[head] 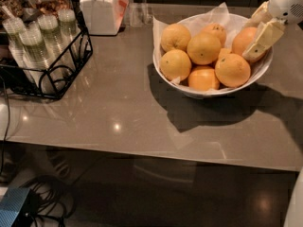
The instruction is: Pick orange from white bowl
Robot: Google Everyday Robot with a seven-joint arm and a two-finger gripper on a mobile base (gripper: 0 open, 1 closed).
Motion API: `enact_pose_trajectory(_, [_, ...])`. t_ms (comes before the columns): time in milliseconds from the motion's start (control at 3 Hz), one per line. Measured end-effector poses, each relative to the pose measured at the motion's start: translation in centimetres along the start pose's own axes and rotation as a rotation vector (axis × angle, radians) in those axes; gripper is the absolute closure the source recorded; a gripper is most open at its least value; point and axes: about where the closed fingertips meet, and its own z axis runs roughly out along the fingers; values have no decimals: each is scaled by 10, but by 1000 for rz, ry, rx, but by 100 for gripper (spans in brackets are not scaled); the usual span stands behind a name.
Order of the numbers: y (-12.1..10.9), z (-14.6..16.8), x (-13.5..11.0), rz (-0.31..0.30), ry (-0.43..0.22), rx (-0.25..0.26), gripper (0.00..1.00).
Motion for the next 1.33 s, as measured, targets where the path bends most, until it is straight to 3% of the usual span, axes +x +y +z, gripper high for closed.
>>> enact_pose_trajectory(333, [8, -46, -12, 19, -79, 64, 100])
enact_pose_trajectory(667, [27, -116, -32, 13, -216, 153, 100])
enact_pose_trajectory(1000, [49, -168, -56, -27, -364, 195, 100])
enact_pose_trajectory(1333, [70, -201, -68, -55, -461, 227, 100])
